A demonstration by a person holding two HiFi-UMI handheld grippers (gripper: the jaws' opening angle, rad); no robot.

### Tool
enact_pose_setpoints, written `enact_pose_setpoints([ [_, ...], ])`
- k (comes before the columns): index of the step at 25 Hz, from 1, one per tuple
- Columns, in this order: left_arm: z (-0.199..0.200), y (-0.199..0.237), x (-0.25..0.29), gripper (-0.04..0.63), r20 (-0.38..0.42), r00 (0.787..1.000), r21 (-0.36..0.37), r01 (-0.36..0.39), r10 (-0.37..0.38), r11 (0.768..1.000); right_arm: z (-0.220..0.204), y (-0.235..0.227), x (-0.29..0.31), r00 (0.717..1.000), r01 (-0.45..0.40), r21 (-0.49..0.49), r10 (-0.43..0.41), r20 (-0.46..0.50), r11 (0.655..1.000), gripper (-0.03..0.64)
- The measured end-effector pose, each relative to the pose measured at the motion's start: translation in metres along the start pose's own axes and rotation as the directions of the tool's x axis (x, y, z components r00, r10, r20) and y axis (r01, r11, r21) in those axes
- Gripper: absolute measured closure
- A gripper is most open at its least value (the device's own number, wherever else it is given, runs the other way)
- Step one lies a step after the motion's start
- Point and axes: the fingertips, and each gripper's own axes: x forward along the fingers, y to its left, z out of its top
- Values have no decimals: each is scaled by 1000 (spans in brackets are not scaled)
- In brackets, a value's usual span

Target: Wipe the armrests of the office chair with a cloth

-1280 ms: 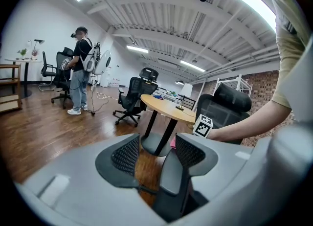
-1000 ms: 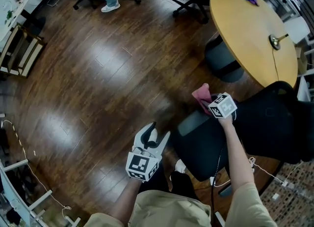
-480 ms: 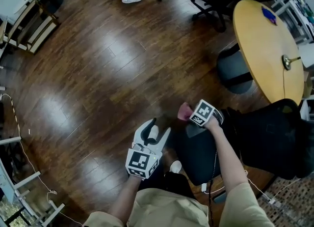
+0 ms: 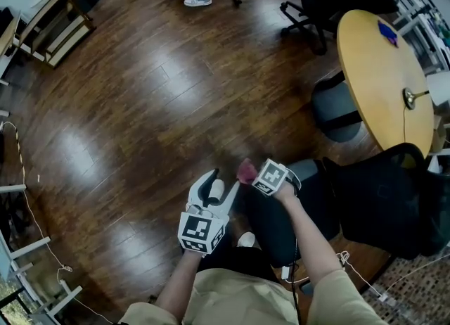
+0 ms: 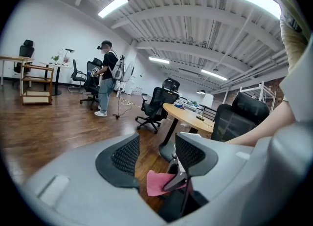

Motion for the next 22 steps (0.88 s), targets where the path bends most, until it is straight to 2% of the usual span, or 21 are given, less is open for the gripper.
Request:
enact_pose_setpoints([
  [2, 3, -1, -7, 383, 14, 1000, -2, -13, 13, 1000, -1, 14, 6, 1000, -1, -33, 1, -23, 999, 543],
  [5, 4, -3, -20, 383, 23, 999, 7, -23, 23, 1000, -15, 46, 23, 993, -36, -98, 24, -114, 995, 543],
  [7, 2, -4, -29, 383, 24, 999, 11, -34, 34, 999, -30, 54, 28, 984, 4, -142, -29, -175, 990, 543],
  [8, 2, -5, -33, 383, 26, 999, 11, -39, 39, 999, -36, 53, 27, 981, 41, -162, -71, -183, 986, 543],
  [10, 1, -6, -41, 383, 29, 998, 7, -48, 48, 999, -45, 59, 27, 982, 70, -162, -97, -162, 984, 543],
  [14, -8, -15, -48, 383, 17, 999, -3, -50, 50, 999, -69, 73, 23, 992, 60, -87, -69, -108, 994, 545],
  [18, -12, -29, -46, 383, 8, 1000, -3, -25, 25, 1000, -106, 67, 18, 983, 94, -61, -103, -154, 994, 545],
  [20, -11, -35, -44, 383, 1, 1000, 0, -5, 5, 1000, -124, 59, 14, 985, 112, 24, -108, -132, 993, 545],
  [22, -11, -39, -40, 383, -7, 1000, 6, 16, -16, 1000, -131, 52, 5, 996, 86, 163, -83, -27, 983, 545],
])
